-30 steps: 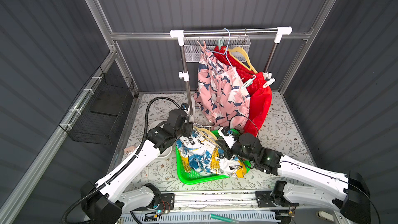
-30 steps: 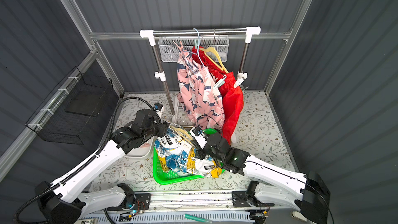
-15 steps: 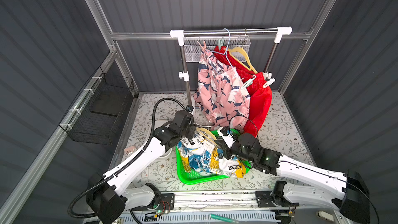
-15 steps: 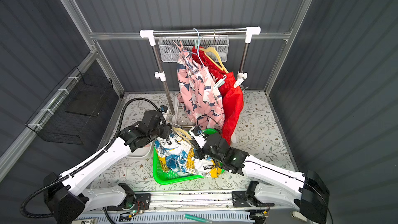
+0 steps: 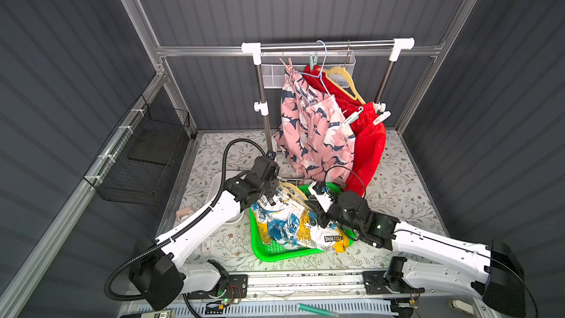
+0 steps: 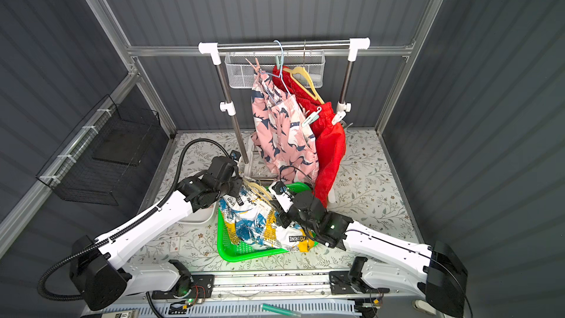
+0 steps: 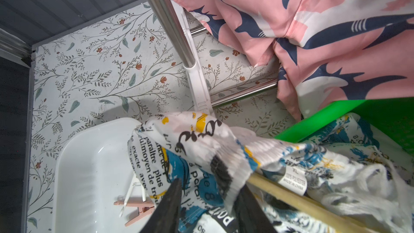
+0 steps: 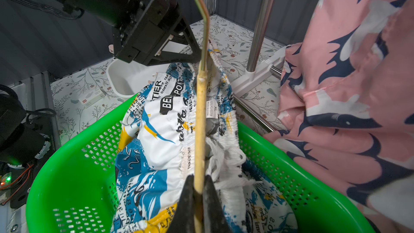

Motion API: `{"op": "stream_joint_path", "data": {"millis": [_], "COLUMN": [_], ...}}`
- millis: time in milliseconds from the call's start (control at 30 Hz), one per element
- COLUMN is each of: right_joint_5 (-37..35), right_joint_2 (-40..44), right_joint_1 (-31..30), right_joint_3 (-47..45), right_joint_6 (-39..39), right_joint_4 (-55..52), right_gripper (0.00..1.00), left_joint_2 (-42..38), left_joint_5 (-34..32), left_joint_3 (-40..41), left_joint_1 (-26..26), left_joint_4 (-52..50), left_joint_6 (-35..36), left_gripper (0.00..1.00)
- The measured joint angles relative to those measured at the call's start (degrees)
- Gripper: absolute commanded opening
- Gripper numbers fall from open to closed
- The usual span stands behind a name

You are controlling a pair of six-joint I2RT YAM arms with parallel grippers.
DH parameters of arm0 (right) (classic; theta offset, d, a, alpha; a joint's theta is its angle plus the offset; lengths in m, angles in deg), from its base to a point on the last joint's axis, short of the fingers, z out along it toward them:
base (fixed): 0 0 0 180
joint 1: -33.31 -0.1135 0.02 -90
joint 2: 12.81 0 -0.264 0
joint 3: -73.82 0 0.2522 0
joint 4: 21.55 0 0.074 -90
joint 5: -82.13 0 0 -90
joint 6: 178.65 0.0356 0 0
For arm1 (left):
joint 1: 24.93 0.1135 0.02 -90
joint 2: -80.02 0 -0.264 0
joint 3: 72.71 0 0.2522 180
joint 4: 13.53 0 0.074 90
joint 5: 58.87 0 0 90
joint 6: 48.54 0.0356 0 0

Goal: Remove the clothespins securing shorts to the hanger
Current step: Remove the shorts from the hanger.

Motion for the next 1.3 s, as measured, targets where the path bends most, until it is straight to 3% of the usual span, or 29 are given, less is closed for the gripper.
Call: {"op": "stream_joint_path", "data": {"millis": [167,733,1300], "right_joint_5": [0.00,0.07,1.92], "right_joint_2": [-0.11,4.42,14.82], "right_joint_1": [-0.74,-0.92,-0.90], "right_joint_3": [-0.09,-3.13,-9.25], "right_joint_6": [0.00,1.09,2.89], "right_joint_4": [0.20,0.42,0.48], "right_gripper": [0.00,0.00,0.00], "left_joint_2": [0.02,3.23,4.15], "left_joint_5": [0.11,-4.13,11.19], "left_joint_3": [-1.22,-7.30,-10.75], "left_joint_1": [0.00,0.31,12.15], "left_joint_4": [1.25,-2.27,-5.66], "left_joint_6": [-0.55,-1.36,-2.03], "left_gripper": [0.00,0.00,0.00]}}
